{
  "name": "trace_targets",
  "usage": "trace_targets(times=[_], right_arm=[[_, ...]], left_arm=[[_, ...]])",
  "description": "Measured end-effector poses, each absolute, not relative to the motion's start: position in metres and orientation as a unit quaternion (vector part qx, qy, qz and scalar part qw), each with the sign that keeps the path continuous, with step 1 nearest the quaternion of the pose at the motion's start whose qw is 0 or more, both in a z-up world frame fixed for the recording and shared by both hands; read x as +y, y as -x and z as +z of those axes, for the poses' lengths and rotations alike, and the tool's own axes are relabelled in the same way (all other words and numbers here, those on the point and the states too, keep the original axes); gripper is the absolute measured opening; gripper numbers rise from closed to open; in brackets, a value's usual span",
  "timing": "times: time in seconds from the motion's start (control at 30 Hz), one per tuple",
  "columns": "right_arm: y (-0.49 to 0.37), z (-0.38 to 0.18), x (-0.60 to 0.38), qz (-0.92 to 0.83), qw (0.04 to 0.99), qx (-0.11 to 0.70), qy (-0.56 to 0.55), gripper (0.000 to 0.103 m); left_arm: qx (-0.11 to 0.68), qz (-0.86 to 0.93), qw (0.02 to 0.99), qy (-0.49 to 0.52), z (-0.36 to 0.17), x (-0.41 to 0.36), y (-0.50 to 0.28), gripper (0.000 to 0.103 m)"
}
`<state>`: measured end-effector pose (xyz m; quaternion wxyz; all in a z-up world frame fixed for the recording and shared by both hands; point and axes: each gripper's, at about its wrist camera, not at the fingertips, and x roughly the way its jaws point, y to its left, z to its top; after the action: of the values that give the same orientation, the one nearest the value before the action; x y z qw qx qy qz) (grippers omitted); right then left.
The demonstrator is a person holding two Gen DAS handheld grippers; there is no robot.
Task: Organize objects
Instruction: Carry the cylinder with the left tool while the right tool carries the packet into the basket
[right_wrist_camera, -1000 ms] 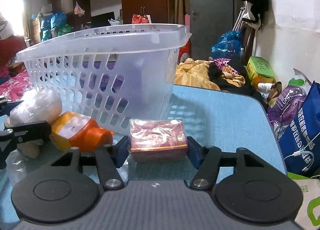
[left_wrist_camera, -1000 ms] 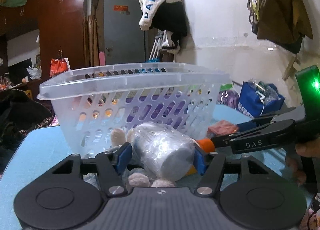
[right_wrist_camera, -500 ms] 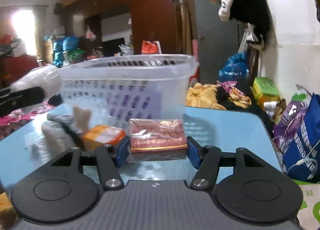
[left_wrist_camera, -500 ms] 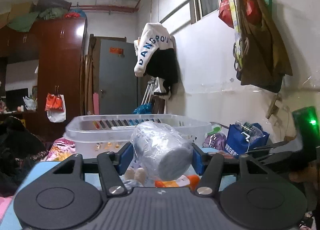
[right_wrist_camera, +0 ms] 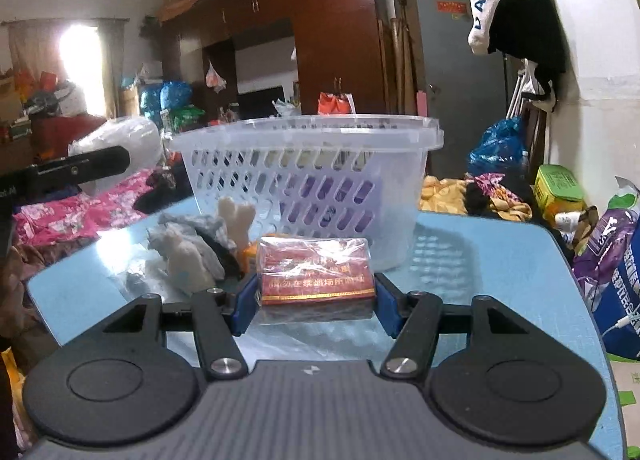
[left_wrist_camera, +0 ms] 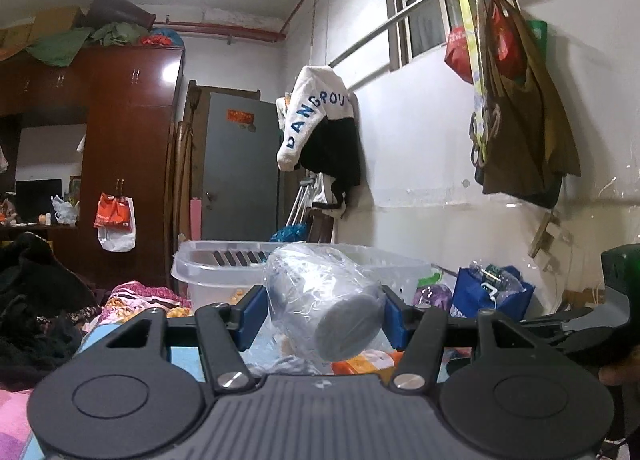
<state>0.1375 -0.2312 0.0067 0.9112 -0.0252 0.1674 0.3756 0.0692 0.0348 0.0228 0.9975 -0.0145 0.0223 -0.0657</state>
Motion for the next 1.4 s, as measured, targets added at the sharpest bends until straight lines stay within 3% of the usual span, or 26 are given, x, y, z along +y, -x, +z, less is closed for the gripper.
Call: trace_targets(times=[0.27, 0.57, 0.77, 1.13, 1.4], right_arm=[[-0.127, 0.033, -0.234, 0.363, 0.923, 0.12, 0.04, 0.062], [-0.16, 0.102, -0.195, 0.35, 0.928, 0.096, 0.084, 0.062], [-0.221, 0.128, -0.163, 0.341, 0.924, 0.165, 0.057, 0.062], [-0.272, 0.103, -0.14, 0.306, 0.905, 0.281, 0.088, 0.062], [-0.278, 0.099, -0.136, 0.288, 0.905, 0.295, 0.104, 0.062]], left_arm=[[-0.001, -0.063, 0.998, 0.018, 0.039, 0.045, -0.059, 0.062], [0.014, -0.061, 0.998, 0.017, 0.098, 0.058, -0.1, 0.062], [0.101, -0.053, 0.993, 0.013, 0.125, 0.067, -0.174, 0.062], [0.265, -0.011, 0.964, 0.002, 0.099, 0.083, -0.26, 0.061], [0.283, -0.003, 0.959, 0.001, 0.089, 0.087, -0.272, 0.061]])
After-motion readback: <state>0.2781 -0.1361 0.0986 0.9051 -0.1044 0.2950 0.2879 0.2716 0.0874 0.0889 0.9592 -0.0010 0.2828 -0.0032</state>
